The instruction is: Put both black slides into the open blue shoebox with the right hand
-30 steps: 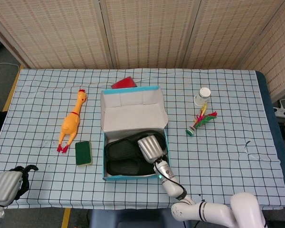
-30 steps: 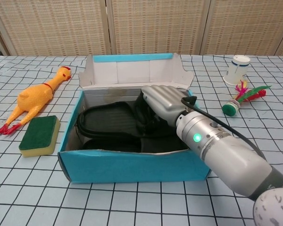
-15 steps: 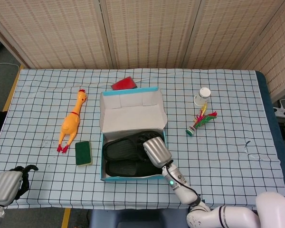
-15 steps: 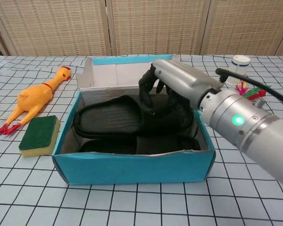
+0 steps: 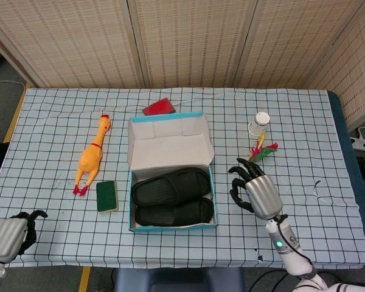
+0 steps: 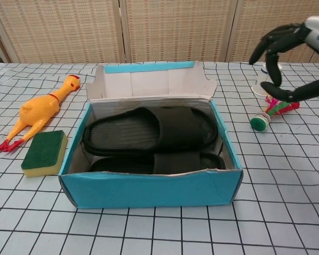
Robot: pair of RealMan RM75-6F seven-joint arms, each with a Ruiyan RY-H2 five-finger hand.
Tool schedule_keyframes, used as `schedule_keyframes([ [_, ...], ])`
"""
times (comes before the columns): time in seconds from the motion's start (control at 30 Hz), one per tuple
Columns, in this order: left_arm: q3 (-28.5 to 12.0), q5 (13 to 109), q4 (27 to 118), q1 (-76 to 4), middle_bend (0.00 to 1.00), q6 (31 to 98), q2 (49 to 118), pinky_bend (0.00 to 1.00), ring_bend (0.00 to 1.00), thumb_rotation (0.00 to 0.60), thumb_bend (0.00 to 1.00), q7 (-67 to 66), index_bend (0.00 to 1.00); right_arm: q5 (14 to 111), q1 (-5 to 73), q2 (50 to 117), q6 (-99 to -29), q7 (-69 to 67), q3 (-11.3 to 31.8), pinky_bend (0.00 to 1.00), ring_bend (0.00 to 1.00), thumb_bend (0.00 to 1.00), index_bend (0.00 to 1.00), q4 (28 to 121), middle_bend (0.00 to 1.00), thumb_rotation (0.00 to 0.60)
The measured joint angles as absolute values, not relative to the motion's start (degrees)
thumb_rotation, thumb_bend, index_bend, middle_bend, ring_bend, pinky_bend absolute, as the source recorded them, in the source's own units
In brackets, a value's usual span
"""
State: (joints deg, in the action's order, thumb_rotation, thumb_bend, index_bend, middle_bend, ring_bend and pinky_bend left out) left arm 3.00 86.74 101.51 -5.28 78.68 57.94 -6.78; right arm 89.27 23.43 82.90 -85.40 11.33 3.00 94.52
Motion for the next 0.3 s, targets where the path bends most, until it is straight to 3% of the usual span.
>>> schedule_keyframes([
  [0.13,2.9,86.4,101.6,-5.2,0.38,78.7,58.2,0.55,0.41,0.6,0.48,-7.9,0.36,89.4,17.3,81.6,-90.8,10.2,1.1,0.04,0.01,0.17,0.18,86.7,0.17,0.6],
  [0.3,2.9,86.2,101.8,-4.9,0.38,79.4,58.7,0.55,0.41,0.6,0.48,-9.4,0.36,85.7,12.2,79.1,-91.1,6.5,-0.3,0.01,0.0,0.15,0.12,82.5,0.1,0.6],
])
